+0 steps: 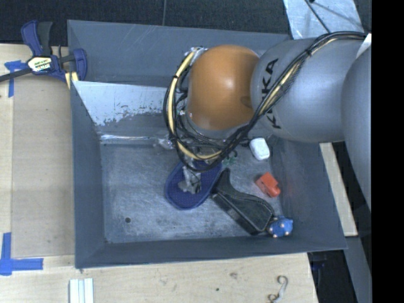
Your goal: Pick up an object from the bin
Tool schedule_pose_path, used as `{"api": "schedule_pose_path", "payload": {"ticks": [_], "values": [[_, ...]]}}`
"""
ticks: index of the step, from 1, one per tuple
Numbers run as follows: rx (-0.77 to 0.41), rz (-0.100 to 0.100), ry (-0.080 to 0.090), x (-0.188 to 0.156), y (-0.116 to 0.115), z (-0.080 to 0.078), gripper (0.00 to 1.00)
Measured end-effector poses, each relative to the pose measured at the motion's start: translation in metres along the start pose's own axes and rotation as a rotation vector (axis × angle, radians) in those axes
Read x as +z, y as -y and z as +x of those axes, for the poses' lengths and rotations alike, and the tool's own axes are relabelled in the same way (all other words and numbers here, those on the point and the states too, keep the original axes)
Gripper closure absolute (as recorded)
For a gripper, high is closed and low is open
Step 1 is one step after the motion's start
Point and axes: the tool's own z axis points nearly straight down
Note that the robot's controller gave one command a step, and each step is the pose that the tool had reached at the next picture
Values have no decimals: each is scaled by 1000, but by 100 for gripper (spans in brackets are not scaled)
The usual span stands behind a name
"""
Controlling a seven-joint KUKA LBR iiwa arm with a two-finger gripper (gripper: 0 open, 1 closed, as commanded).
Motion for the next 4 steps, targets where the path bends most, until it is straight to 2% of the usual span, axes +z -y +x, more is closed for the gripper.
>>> {"api": "schedule_pose_path", "payload": {"ticks": [1, 2, 3, 4], "values": [[-377, -2, -1, 74, 32, 50, 0], [-376, 0, 4, 70, 31, 48, 100], [-420, 5, 7, -98, 20, 42, 100], [-242, -4, -10, 5, 9, 107, 100]]}}
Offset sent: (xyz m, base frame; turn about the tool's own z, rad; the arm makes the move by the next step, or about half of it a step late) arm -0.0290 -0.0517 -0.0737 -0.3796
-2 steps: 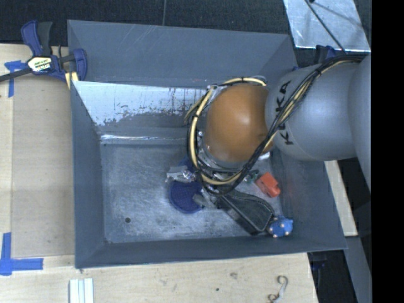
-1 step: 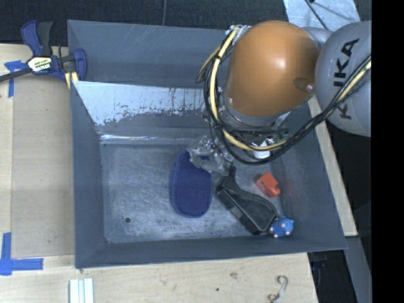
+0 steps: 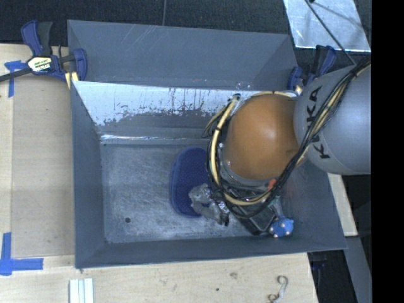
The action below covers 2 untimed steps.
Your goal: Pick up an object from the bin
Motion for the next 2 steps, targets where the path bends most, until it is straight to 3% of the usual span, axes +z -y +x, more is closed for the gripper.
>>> {"api": "schedule_pose_path", "payload": {"ticks": [1, 2], "values": [[-1, 4, 7, -3, 1, -2, 0], [-19, 3, 6, 59, 40, -6, 0]]}}
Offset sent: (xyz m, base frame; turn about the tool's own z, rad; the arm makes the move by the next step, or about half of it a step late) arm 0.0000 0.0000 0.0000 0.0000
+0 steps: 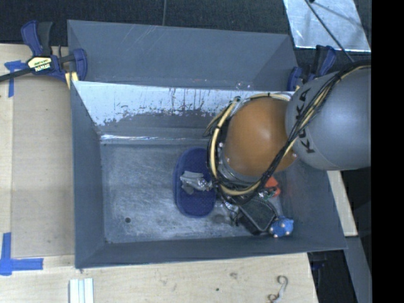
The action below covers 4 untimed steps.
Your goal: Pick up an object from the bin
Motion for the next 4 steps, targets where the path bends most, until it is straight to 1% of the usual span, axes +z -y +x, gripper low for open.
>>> {"api": "schedule_pose_path", "payload": {"ticks": [1, 2, 3, 4], "values": [[-179, 3, 2, 8, -26, -13, 0], [-178, 5, 2, 6, -25, -12, 100], [-128, 0, 1, 6, -9, -25, 100], [26, 0, 3, 5, 24, -51, 100]]}}
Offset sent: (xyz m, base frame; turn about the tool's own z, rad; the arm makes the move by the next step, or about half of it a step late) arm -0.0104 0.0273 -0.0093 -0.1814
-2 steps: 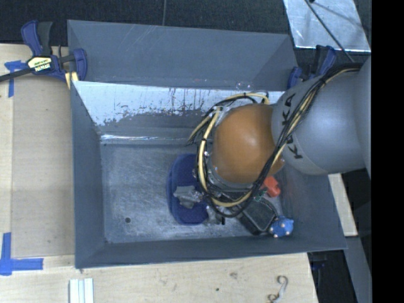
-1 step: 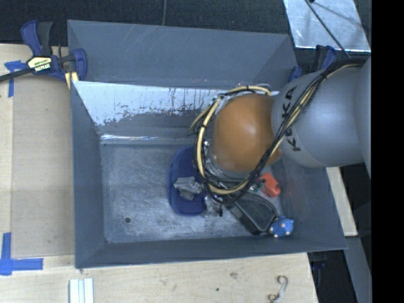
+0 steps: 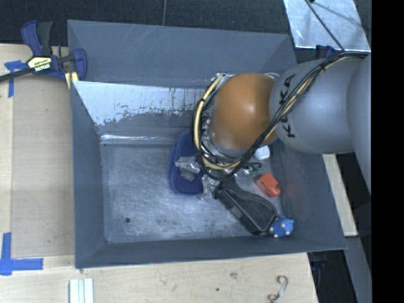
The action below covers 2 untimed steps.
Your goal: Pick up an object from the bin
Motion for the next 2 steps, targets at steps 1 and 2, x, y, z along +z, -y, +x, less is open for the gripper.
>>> {"api": "schedule_pose_path", "payload": {"ticks": [1, 2], "values": [[10, 7, 4, -102, 9, 1, 100], [-21, 6, 5, -184, -18, 6, 100]]}}
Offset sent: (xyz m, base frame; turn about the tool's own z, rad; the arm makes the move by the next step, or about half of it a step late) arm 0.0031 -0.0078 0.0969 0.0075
